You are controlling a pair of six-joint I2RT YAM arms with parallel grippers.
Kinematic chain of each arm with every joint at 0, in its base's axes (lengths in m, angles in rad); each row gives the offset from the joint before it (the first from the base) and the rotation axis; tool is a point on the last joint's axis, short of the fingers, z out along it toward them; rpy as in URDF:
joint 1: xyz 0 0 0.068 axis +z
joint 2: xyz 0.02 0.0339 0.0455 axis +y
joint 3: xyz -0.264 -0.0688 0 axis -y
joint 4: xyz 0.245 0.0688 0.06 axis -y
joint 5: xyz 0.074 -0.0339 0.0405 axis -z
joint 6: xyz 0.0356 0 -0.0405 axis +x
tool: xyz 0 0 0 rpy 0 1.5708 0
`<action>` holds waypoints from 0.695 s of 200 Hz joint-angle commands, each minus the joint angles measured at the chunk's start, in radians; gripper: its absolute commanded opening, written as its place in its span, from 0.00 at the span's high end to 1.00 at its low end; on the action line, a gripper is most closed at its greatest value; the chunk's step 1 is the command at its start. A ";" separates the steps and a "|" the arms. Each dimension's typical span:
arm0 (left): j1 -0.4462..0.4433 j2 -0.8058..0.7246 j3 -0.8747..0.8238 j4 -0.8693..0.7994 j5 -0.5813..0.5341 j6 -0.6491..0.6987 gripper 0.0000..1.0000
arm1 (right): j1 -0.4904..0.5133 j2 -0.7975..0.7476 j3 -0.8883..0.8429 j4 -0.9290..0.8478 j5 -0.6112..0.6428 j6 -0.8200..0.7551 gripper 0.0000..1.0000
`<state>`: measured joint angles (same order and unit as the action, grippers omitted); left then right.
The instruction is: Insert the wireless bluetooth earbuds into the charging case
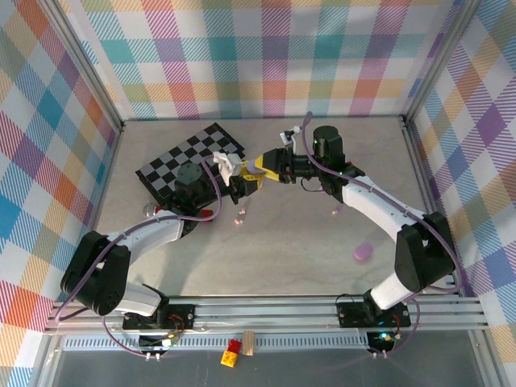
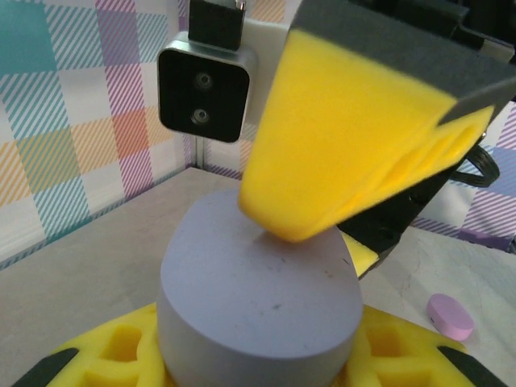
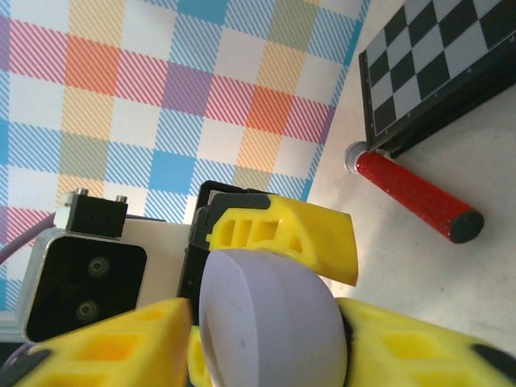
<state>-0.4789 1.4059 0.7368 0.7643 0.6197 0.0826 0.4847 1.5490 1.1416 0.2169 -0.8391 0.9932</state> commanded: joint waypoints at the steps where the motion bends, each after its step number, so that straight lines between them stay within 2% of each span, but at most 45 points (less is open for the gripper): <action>1: 0.008 -0.005 0.020 0.046 0.020 -0.011 0.68 | 0.003 -0.005 -0.003 0.060 -0.027 0.024 0.66; 42: 0.011 -0.025 0.009 0.005 0.004 0.018 0.64 | -0.007 -0.023 -0.033 0.053 0.032 0.009 0.82; 51: 0.013 -0.031 0.006 -0.006 -0.003 0.023 0.53 | -0.015 -0.032 -0.046 0.047 0.060 -0.007 0.83; 69: 0.016 -0.039 -0.006 -0.014 -0.018 0.025 0.21 | -0.041 -0.041 -0.077 0.010 0.123 -0.059 0.84; 83: 0.019 -0.040 -0.019 -0.017 -0.024 0.024 0.01 | -0.072 -0.034 -0.118 -0.020 0.193 -0.089 0.84; 109: 0.023 -0.055 -0.061 -0.020 -0.052 0.021 0.00 | -0.122 -0.003 -0.187 -0.066 0.336 -0.145 0.84; 139: 0.033 -0.080 -0.092 -0.042 -0.075 0.019 0.00 | -0.142 0.084 -0.182 -0.104 0.455 -0.207 0.84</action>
<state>-0.4614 1.3647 0.6693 0.7311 0.5705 0.0975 0.3458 1.5742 0.9546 0.1474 -0.5201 0.8738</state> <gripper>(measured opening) 0.995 0.271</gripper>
